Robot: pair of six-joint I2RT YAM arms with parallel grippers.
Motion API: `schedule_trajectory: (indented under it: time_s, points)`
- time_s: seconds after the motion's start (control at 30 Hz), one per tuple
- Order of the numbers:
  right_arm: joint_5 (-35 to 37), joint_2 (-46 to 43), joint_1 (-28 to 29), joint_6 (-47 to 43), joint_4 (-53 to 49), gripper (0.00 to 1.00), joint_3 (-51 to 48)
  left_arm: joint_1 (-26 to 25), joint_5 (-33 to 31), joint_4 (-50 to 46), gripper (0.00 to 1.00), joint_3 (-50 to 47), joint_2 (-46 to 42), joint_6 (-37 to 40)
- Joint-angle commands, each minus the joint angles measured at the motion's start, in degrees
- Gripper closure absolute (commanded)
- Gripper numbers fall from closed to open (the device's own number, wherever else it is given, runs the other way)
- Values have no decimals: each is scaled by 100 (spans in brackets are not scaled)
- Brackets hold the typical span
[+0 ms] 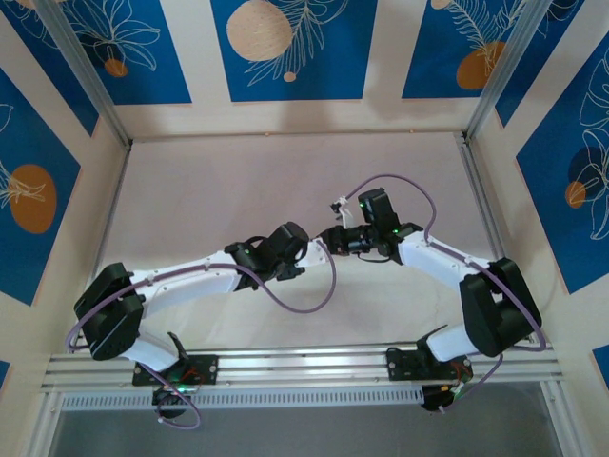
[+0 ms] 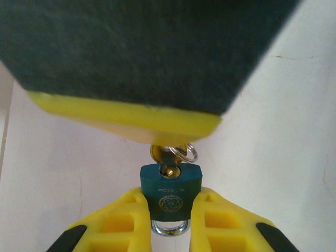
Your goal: Unlock with the key
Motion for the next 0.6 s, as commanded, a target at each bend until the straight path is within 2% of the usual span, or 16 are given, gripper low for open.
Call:
schedule_trajectory:
  time_s: [0.0, 0.57]
  points:
    - [-32, 103, 53, -89, 22, 77, 65, -62, -7, -65, 84, 181, 39, 81]
    - [-175, 175, 72, 13, 184, 78, 134, -108, 93, 33, 84, 106, 69, -3]
